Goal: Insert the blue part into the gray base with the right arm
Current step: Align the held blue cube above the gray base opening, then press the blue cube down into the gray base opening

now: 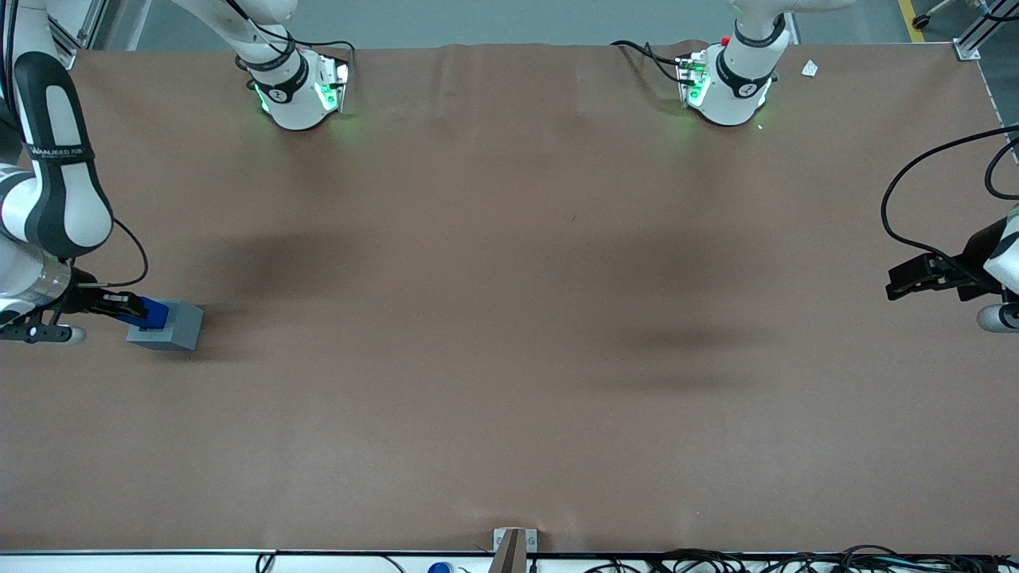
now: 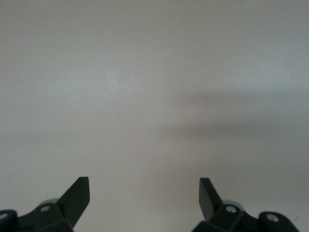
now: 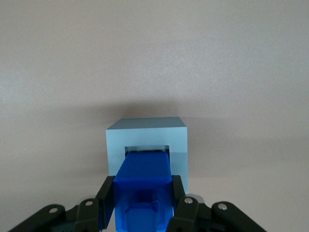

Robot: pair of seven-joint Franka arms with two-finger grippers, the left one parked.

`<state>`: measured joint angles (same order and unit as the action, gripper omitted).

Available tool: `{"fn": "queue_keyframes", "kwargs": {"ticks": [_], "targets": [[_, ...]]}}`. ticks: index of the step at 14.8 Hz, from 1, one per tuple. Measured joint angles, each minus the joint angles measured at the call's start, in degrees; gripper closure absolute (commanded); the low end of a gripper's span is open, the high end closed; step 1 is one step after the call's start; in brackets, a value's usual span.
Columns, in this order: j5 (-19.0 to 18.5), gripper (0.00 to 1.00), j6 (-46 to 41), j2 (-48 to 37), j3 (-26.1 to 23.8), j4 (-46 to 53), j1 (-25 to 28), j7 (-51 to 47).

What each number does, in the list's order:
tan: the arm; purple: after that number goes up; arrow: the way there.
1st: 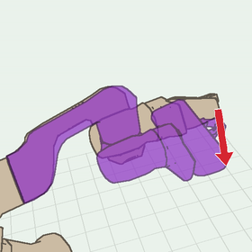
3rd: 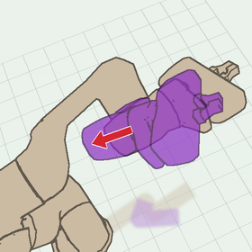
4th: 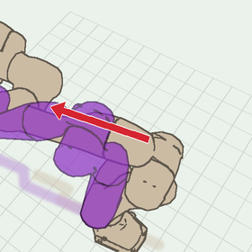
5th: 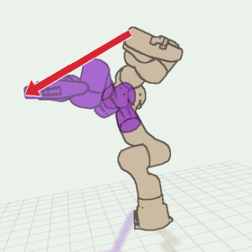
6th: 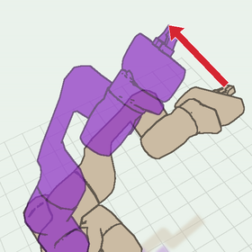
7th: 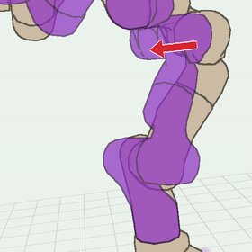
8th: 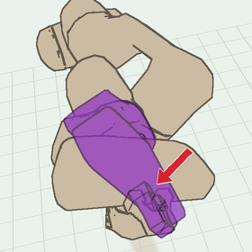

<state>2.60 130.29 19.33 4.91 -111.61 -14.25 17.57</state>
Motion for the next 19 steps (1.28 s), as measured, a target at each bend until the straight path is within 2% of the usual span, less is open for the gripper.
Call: {"fn": "queue_keyframes", "kwargs": {"ticks": [19], "targets": [[0.04,0.69,1.39,0.5,-0.22,0.03,-0.01,0.96]]}}
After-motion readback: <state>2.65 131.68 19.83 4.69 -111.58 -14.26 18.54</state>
